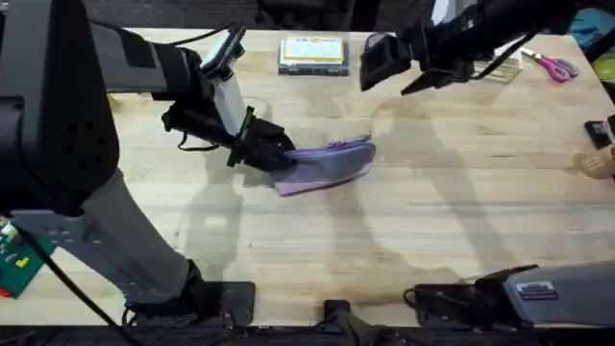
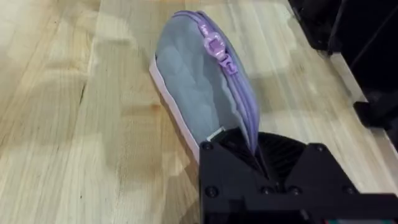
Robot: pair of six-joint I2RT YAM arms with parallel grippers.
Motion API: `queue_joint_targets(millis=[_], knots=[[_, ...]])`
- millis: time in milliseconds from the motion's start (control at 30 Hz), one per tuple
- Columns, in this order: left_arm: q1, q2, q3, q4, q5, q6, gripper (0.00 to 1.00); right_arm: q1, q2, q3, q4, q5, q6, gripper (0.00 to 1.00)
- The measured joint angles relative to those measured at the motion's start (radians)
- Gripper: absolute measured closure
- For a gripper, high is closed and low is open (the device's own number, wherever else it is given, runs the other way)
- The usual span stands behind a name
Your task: Unzip the bag, pick up the pens from the table one at a time and place them inside, then zip the bag closed.
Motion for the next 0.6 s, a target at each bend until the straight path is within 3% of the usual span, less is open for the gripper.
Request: queue_joint_targets(millis=[267, 600], knots=[[0.000, 0.000, 0.000, 0.000, 0.000, 0.000, 0.959, 0.008, -0.009, 0.001, 0.046, -0.090, -0.253, 0.004], [0.000, 0.000, 0.000, 0.000, 0.000, 0.000, 0.959, 0.046, -0.009, 0.001, 0.162, -0.100, -0.749, 0.004]])
